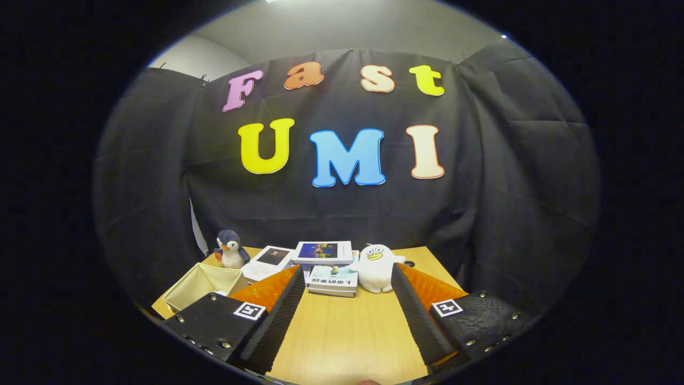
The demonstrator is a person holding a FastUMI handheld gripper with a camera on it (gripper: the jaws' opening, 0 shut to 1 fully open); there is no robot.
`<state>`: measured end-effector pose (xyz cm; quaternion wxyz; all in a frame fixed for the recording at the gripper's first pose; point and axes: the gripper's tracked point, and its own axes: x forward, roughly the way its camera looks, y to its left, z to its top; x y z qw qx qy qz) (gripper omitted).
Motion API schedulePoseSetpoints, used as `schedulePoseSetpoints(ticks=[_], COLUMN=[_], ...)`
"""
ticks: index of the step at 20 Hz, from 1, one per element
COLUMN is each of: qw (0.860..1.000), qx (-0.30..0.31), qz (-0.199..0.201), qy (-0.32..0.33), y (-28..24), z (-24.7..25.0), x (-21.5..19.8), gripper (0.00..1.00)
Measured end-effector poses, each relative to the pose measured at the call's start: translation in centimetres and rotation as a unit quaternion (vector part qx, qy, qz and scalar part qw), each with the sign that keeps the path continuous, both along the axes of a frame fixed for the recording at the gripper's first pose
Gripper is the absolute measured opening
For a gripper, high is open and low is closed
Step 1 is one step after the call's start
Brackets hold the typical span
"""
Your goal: Open the storage box then place both shoes into the box .Put the left shoe in first, then the right shoe, with the right side of both shoes facing outward in a uniform manner.
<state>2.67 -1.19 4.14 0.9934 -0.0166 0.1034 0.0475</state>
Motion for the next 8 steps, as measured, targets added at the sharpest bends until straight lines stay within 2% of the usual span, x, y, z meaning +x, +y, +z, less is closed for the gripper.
schedulePoseSetpoints(ticks=[8], qw=[0.999], qx=[0.033], qz=[-0.015], qy=[-0.028], y=[-0.93], z=[0.92], x=[-0.23], gripper=[0.98])
